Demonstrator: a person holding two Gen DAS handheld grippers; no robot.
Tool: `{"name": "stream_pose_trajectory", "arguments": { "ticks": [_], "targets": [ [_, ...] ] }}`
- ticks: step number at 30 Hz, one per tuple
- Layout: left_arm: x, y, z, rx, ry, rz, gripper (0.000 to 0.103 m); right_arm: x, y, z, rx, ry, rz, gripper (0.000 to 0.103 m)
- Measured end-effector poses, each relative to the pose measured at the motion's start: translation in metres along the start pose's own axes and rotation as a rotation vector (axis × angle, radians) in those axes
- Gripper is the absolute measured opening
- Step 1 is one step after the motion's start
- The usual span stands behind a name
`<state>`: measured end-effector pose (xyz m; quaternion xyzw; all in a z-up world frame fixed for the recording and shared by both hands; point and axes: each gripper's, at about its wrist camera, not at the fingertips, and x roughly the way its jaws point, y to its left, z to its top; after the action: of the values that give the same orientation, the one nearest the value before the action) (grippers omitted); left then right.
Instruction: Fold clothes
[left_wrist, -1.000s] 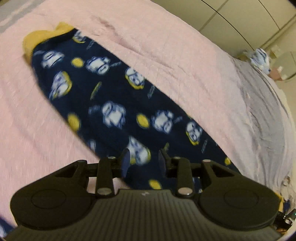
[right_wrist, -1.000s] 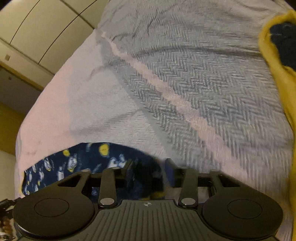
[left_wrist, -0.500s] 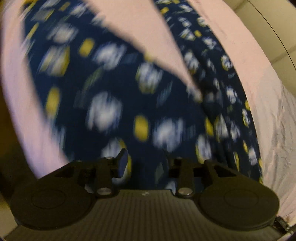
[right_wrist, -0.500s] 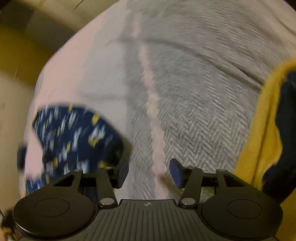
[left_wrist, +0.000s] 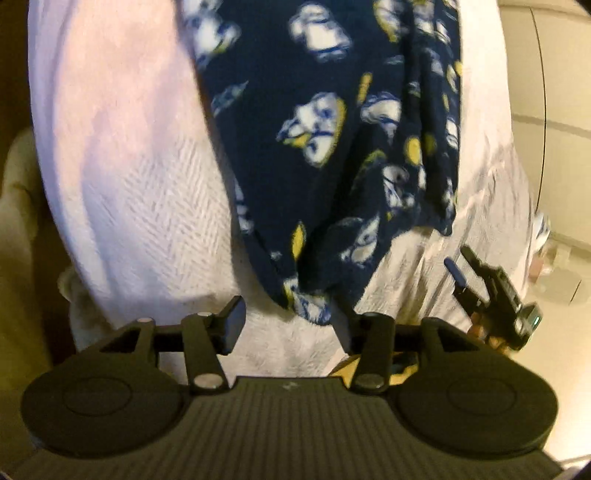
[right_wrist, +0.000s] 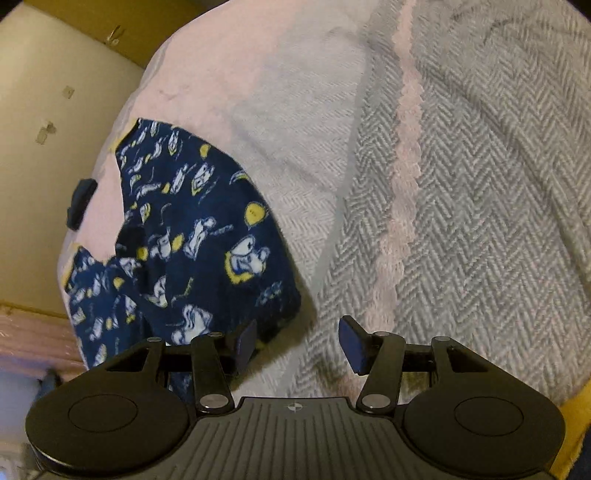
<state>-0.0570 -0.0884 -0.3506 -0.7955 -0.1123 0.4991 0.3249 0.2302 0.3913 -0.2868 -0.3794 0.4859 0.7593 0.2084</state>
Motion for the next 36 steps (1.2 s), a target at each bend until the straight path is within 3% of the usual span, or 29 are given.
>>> {"name": "stream_pose_trajectory", "arguments": {
  "ticks": [5, 8, 9, 10, 11, 12, 15, 17, 19, 22, 23, 25, 27, 30, 33, 34, 36],
  "targets": [
    [0.004, 0.018, 0.004, -0.096, -0.074, -0.105, 0.050, 0.015, -0.011, 0.015, 0.068, -0.024, 0.079, 0.054],
    [0.014, 0.028, 0.005, -0.137, -0.068, -0.082, 0.047, 0.039, -0.012, 0.019, 0.076, 0.014, 0.085, 0.055],
    [0.017, 0.032, 0.004, -0.155, -0.064, -0.089, 0.034, 0.047, -0.009, 0.018, 0.061, 0.028, 0.067, 0.055],
    [0.020, 0.034, 0.002, -0.164, -0.058, -0.101, 0.006, 0.055, -0.006, 0.018, 0.046, 0.042, 0.050, 0.055],
    [0.020, 0.034, -0.001, -0.160, -0.060, -0.114, 0.004, 0.063, -0.003, 0.017, 0.031, 0.055, 0.034, 0.041],
    [0.018, 0.034, -0.004, -0.148, -0.070, -0.132, 0.003, 0.060, 0.004, 0.018, 0.007, 0.037, 0.036, 0.014],
    [-0.018, 0.021, -0.017, 0.012, -0.184, -0.242, 0.003, 0.038, 0.029, 0.020, -0.088, -0.055, 0.080, 0.010],
    [-0.032, 0.012, -0.024, 0.131, -0.165, -0.250, 0.003, 0.008, 0.042, 0.024, -0.153, -0.144, 0.105, 0.009],
    [-0.021, 0.012, -0.027, 0.158, -0.102, -0.204, 0.003, -0.003, 0.028, 0.029, -0.141, -0.165, 0.001, 0.009],
    [-0.006, 0.004, -0.027, 0.183, -0.066, -0.146, 0.003, 0.025, -0.001, 0.030, -0.034, -0.044, -0.148, 0.009],
    [-0.007, -0.001, -0.028, 0.212, -0.076, -0.133, 0.003, 0.027, 0.006, 0.028, -0.076, -0.046, -0.164, 0.009],
    [-0.016, -0.005, -0.032, 0.248, -0.084, -0.139, 0.003, 0.014, 0.020, 0.024, -0.133, -0.131, -0.068, 0.009],
    [-0.020, -0.004, -0.036, 0.269, -0.075, -0.128, 0.003, 0.009, 0.005, 0.025, -0.073, -0.143, -0.078, 0.009],
    [-0.005, 0.004, -0.034, 0.284, -0.044, -0.048, 0.003, 0.033, -0.027, 0.022, 0.011, -0.063, -0.150, 0.009],
    [0.016, 0.013, -0.021, 0.241, -0.021, 0.053, 0.004, 0.056, -0.026, 0.018, 0.030, -0.064, -0.174, 0.009],
    [0.014, 0.011, -0.020, 0.230, -0.020, 0.050, 0.006, 0.058, -0.024, 0.018, 0.057, -0.067, -0.171, 0.009],
    [0.000, 0.006, -0.025, 0.263, -0.028, 0.042, 0.011, 0.052, -0.016, 0.019, 0.051, -0.075, -0.168, 0.024]
  ]
}}
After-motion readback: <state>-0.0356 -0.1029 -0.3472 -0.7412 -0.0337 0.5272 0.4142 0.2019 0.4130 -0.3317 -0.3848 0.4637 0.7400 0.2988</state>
